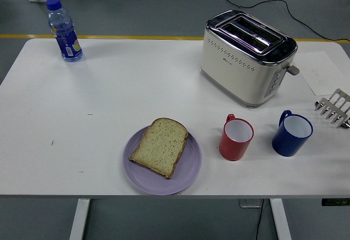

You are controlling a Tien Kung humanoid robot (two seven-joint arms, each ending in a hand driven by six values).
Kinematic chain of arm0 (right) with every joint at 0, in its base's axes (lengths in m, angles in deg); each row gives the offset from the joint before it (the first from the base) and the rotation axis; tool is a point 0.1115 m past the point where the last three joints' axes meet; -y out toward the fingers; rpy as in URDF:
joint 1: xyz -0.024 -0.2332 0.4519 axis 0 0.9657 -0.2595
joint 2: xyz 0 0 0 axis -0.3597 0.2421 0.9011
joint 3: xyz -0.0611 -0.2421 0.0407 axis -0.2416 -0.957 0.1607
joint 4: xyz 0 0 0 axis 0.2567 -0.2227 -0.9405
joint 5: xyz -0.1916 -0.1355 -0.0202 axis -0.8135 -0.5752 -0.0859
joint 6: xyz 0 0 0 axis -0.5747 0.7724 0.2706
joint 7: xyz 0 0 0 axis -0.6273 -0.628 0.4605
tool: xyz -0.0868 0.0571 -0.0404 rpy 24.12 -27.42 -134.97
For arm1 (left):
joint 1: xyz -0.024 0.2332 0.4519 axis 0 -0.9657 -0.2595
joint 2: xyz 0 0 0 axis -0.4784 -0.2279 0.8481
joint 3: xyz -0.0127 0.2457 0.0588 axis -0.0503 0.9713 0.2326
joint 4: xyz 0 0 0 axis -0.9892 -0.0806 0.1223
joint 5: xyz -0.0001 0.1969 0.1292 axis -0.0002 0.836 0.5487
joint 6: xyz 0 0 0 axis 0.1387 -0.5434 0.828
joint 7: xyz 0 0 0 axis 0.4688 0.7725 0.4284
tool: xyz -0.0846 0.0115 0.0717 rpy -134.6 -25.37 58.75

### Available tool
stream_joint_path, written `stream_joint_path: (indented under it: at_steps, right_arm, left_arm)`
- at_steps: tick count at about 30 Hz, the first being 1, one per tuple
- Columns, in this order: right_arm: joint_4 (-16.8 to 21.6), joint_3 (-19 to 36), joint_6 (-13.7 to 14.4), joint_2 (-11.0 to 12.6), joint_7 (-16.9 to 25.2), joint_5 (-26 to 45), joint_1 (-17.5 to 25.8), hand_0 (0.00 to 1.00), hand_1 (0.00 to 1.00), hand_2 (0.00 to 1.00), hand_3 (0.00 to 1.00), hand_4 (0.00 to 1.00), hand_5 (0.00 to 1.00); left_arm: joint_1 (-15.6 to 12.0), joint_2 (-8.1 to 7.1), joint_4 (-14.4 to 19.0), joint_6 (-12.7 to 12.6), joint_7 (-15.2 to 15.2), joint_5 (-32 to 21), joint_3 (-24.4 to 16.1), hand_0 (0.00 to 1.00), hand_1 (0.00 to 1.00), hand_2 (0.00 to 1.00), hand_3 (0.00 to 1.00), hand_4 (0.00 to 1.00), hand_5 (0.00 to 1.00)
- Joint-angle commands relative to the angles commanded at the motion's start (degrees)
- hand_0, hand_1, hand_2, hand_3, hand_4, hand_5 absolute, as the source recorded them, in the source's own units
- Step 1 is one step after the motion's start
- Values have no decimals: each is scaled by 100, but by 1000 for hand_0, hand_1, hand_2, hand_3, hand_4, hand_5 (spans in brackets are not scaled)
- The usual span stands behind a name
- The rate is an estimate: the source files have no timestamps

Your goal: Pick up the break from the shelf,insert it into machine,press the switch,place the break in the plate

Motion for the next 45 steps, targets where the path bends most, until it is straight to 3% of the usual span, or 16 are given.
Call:
stream_joint_path:
  at_steps: [8,26,29,32,39,41,45]
  right_arm:
    - [-200,300,-32,-146,-68,91,399,775,737,741,701,519,350]
    - [-275,762,-84,-516,-260,-112,1100,774,736,739,697,500,370]
    - [-261,835,-1,-582,-484,-180,1138,765,720,719,684,499,372]
    - [-266,923,-97,-658,-746,-70,1183,765,720,719,684,499,372]
    - [-295,1099,147,-815,-1479,-188,1244,743,692,706,654,488,363]
    - [-319,1160,109,-893,-1558,-203,1237,701,647,683,621,443,308]
    - [-347,1176,70,-925,-1592,-194,1241,701,647,683,621,443,308]
  left_arm:
    - [-13,17,0,1,-10,-21,12,681,691,677,559,288,832]
    - [-155,43,0,37,9,268,-130,681,692,677,559,288,833]
    - [-170,42,0,39,15,349,-200,681,692,677,559,288,833]
    - [-187,46,0,43,21,440,-269,681,692,677,559,288,833]
    - [-221,38,0,70,34,557,-323,681,692,677,560,289,834]
    - [-226,35,0,79,42,628,-371,681,692,677,559,289,835]
    - [-246,32,0,83,49,674,-409,681,692,677,559,289,835]
